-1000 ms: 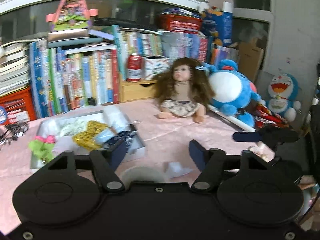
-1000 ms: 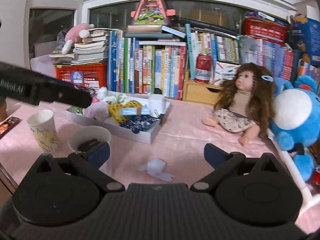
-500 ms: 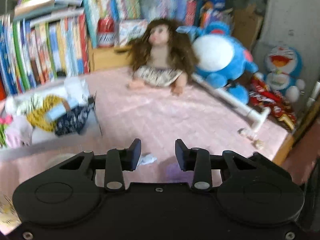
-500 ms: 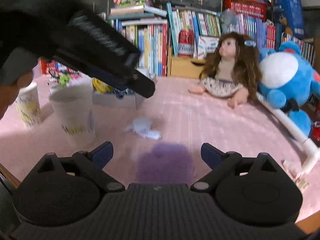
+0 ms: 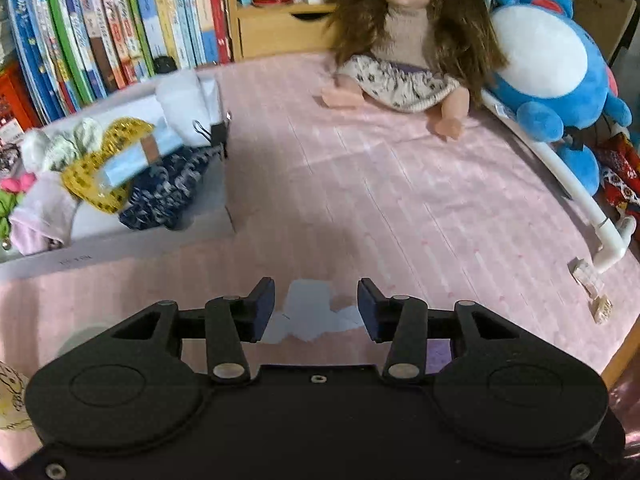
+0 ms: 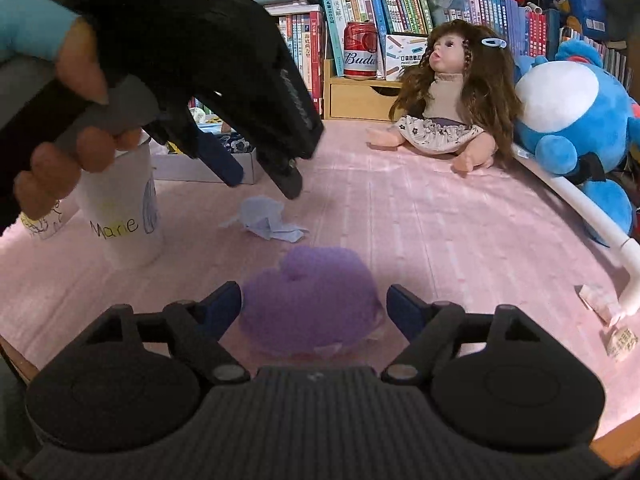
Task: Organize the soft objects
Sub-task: 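Move right tool to purple fluffy pad while left tool approaches white tissue, then close right tool on purple pad while left tool closes on white tissue, then carry purple pad with right tool while left tool carries tissue to tray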
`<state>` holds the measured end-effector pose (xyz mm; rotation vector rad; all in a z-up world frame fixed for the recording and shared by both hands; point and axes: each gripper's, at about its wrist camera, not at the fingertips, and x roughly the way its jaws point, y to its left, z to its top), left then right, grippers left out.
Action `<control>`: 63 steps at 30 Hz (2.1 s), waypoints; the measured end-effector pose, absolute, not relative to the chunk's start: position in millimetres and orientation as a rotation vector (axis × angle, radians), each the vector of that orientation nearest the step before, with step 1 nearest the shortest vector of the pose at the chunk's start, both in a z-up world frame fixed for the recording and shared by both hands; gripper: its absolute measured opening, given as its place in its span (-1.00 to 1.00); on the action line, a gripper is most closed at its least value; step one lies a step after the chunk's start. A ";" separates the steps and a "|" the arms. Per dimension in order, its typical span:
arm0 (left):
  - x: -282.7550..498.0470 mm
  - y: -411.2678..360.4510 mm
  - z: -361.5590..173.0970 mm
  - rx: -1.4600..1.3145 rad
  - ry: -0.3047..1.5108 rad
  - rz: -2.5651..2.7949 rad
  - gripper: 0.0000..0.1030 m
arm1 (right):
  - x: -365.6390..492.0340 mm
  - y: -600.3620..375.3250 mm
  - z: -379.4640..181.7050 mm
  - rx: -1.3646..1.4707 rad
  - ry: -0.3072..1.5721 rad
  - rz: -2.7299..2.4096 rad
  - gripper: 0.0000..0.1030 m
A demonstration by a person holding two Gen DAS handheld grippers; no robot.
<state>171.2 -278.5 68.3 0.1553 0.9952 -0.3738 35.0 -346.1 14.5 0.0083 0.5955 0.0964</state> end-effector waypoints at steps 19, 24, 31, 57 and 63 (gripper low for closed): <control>176.0 -288.1 47.7 0.156 1.081 -0.388 -0.52 | 40.4 -349.4 10.2 0.037 0.612 0.107 0.41; 171.2 -286.1 53.0 0.131 1.078 -0.430 -0.56 | 40.0 -349.0 11.0 0.040 0.600 0.110 0.39; 155.8 -290.0 73.9 0.142 0.994 -0.485 -0.57 | 36.0 -350.1 22.0 0.035 0.574 0.095 0.39; 128.5 -155.8 163.5 0.041 0.652 -0.443 -0.56 | 59.5 -321.9 108.1 -0.065 0.425 0.076 0.40; 129.9 -104.7 161.9 -0.022 0.632 -0.411 -0.56 | 77.0 -301.7 118.4 -0.054 0.427 0.111 0.40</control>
